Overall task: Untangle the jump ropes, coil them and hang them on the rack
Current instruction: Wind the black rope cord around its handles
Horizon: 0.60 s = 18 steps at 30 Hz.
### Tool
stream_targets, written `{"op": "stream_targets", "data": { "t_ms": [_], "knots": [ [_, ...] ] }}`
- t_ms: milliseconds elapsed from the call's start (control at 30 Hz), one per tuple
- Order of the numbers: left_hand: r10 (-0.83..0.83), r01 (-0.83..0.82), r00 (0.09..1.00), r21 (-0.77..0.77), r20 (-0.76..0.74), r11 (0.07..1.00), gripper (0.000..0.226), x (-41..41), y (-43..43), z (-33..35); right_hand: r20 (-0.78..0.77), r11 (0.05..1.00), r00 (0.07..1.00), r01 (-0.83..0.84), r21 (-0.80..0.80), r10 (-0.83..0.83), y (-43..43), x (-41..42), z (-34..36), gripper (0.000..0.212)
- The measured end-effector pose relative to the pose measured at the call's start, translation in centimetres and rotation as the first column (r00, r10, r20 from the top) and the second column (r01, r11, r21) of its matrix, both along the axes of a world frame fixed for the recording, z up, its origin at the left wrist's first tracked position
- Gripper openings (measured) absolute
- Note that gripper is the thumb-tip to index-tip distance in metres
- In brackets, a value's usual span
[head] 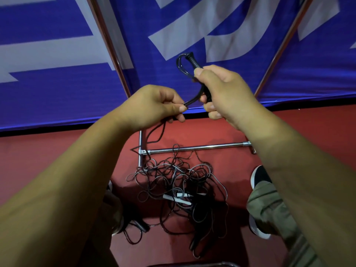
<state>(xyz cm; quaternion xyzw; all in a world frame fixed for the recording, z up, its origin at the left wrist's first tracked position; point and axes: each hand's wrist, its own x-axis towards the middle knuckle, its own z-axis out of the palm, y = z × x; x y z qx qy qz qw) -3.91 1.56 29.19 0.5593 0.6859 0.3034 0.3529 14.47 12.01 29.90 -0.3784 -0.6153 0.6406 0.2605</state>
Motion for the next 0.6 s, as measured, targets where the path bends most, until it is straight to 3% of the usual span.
{"op": "stream_targets", "data": {
  "t_ms": [267, 367, 600],
  "knots": [
    [-0.034, 0.036, 0.996, -0.020, 0.086, 0.999, 0.017, 0.5, 0.1, -0.8, 0.046, 0.994, 0.998, 0.041, 0.104, -0.046, 0.1, 0.0, -0.4, 0.031],
    [-0.090, 0.094, 0.986, -0.022, 0.143, 0.995, 0.021, 0.4, 0.0, -1.1, 0.023, 0.995, 0.996, 0.087, 0.038, -0.088, 0.3, 0.0, -0.2, 0.034],
    [-0.185, 0.203, 0.861, 0.014, 0.474, 0.979, 0.013, -1.1, 0.0, -0.3, -0.029, 0.986, 0.997, 0.065, -0.152, -0.070, 0.6, 0.3, 0.3, 0.035]
  ]
}}
